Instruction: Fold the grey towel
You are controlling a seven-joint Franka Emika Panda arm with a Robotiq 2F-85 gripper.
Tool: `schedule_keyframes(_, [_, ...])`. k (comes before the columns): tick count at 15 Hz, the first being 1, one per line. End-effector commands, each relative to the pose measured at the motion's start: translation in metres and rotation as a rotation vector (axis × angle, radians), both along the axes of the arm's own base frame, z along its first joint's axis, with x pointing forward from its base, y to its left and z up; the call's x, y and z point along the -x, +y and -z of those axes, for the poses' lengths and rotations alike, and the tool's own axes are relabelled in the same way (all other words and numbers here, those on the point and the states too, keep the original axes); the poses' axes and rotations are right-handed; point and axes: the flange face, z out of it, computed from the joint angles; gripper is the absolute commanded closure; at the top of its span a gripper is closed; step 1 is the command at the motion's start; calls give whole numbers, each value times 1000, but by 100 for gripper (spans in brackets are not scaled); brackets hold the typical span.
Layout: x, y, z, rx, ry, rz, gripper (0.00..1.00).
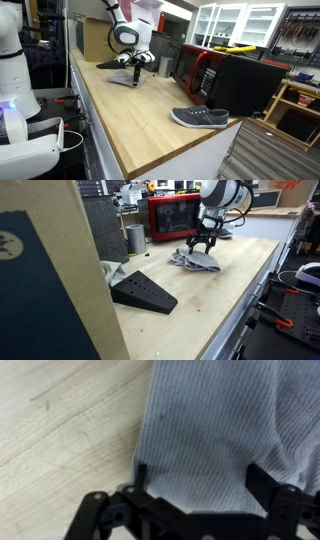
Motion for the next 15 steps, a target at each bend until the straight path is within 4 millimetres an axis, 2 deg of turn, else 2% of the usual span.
schedule_keyframes(1, [-9, 1, 14, 1, 4, -3, 0])
schedule_keyframes(3, [-8, 3, 9, -2, 0, -10, 0])
schedule_keyframes(9, [10, 20, -31, 9, -23, -87, 0])
schedule_keyframes(15, [34, 39, -65, 27, 45, -294, 0])
